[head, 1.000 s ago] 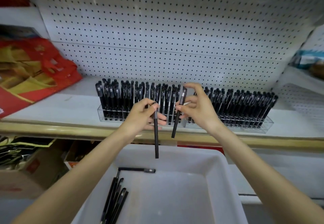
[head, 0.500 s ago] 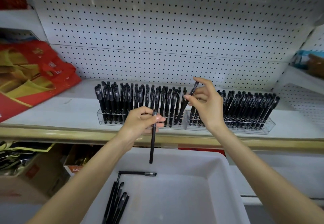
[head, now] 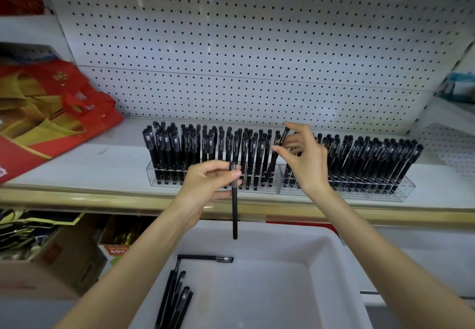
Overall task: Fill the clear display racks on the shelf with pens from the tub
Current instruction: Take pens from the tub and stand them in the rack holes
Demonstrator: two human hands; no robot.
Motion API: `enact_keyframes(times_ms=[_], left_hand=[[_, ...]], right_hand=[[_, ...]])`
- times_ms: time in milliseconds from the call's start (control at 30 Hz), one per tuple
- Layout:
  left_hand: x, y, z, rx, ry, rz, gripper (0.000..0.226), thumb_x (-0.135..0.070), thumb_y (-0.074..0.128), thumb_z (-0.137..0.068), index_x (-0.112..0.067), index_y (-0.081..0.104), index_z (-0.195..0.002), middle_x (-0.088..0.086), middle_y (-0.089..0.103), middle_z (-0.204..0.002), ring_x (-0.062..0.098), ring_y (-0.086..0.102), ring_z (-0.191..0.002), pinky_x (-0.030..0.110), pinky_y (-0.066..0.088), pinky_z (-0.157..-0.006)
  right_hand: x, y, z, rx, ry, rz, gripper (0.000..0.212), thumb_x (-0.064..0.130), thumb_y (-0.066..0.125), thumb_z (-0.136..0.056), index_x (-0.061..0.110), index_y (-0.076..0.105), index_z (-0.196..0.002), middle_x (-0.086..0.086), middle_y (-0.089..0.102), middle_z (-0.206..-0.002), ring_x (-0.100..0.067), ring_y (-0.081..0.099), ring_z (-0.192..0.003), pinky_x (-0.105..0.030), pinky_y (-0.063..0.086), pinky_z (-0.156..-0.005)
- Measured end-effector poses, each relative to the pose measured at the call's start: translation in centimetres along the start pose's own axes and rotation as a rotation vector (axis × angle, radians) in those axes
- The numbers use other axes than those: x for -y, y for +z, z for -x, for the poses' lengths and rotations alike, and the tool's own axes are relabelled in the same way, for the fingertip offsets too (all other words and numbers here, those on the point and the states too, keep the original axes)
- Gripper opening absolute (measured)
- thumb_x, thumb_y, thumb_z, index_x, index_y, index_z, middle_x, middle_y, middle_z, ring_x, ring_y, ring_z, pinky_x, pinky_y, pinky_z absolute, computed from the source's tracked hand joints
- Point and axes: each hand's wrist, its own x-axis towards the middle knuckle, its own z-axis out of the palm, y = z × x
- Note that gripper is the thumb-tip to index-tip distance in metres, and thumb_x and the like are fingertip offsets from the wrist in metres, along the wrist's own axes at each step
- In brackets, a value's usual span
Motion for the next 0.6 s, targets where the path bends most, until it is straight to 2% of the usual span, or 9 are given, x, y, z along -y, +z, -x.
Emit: enact_keyframes(times_ms=[67, 133, 333, 433, 500, 600], left_hand=[[-0.1, -0.1, 0.0, -0.003, 0.011, -0.035, 0.010, -0.008, 0.071, -0.080, -0.012, 0.072, -0.089, 0.000, 0.075, -0.090, 0.018, 0.072, -0.086, 0.027, 0.058, -0.069], [0.0, -0.1, -0.1, -0.005, 0.011, -0.055, 0.012, -0.009, 0.072, -0.080, -0.013, 0.072, -0.091, 0.000, 0.075, -0.089, 0.017, 0.072, -0.086, 0.025, 0.057, -0.067], [0.3, 0.1, -0.3, -0.033, 0.004, -0.022, 0.026, -0.013, 0.075, -0.077, -0.006, 0.068, -0.101, 0.008, 0.075, -0.089, 0.019, 0.072, -0.087, 0.027, 0.057, -0.068], [0.4, 0.2, -0.4, -0.035, 0.002, -0.008, 0.024, -0.012, 0.075, -0.076, -0.006, 0.067, -0.098, 0.009, 0.075, -0.088, 0.020, 0.072, -0.087, 0.031, 0.059, -0.072], [0.4, 0.0, -0.5, -0.030, 0.008, -0.003, 0.022, -0.011, 0.074, -0.078, -0.006, 0.066, -0.098, 0.008, 0.075, -0.089, 0.020, 0.072, -0.087, 0.034, 0.058, -0.075], [0.5, -0.3, -0.6, -0.022, 0.017, 0.000, 0.018, -0.010, 0.071, -0.081, -0.007, 0.067, -0.098, 0.006, 0.075, -0.091, 0.018, 0.072, -0.089, 0.032, 0.057, -0.072]], right_hand=[[0.1, -0.1, -0.4, -0.056, -0.001, -0.027, 0.050, 0.026, 0.078, -0.077, 0.016, 0.056, -0.121, 0.018, 0.058, -0.083, 0.003, 0.061, -0.079, -0.013, 0.050, -0.075], [0.1, -0.3, -0.8, -0.075, -0.004, -0.035, 0.050, 0.023, 0.078, -0.077, 0.015, 0.055, -0.121, 0.014, 0.059, -0.083, 0.000, 0.061, -0.077, -0.011, 0.049, -0.074], [-0.7, 0.3, -0.5, 0.124, -0.049, 0.041, 0.051, 0.024, 0.075, -0.079, 0.014, 0.054, -0.125, 0.007, 0.059, -0.090, -0.009, 0.061, -0.080, -0.015, 0.050, -0.077], [-1.2, 0.9, 0.2, 0.220, -0.096, 0.098, 0.049, 0.023, 0.074, -0.080, 0.014, 0.056, -0.125, 0.007, 0.057, -0.094, -0.010, 0.061, -0.078, -0.025, 0.054, -0.076], [-1.7, 1.2, 0.6, 0.220, -0.180, 0.206, 0.049, 0.024, 0.074, -0.080, 0.014, 0.057, -0.125, 0.011, 0.052, -0.094, -0.006, 0.057, -0.070, -0.027, 0.055, -0.068], [-2.1, 1.4, 0.6, 0.143, -0.214, 0.323, 0.048, 0.031, 0.074, -0.079, 0.014, 0.060, -0.122, 0.015, 0.043, -0.091, -0.001, 0.042, -0.064, -0.023, 0.045, -0.053]])
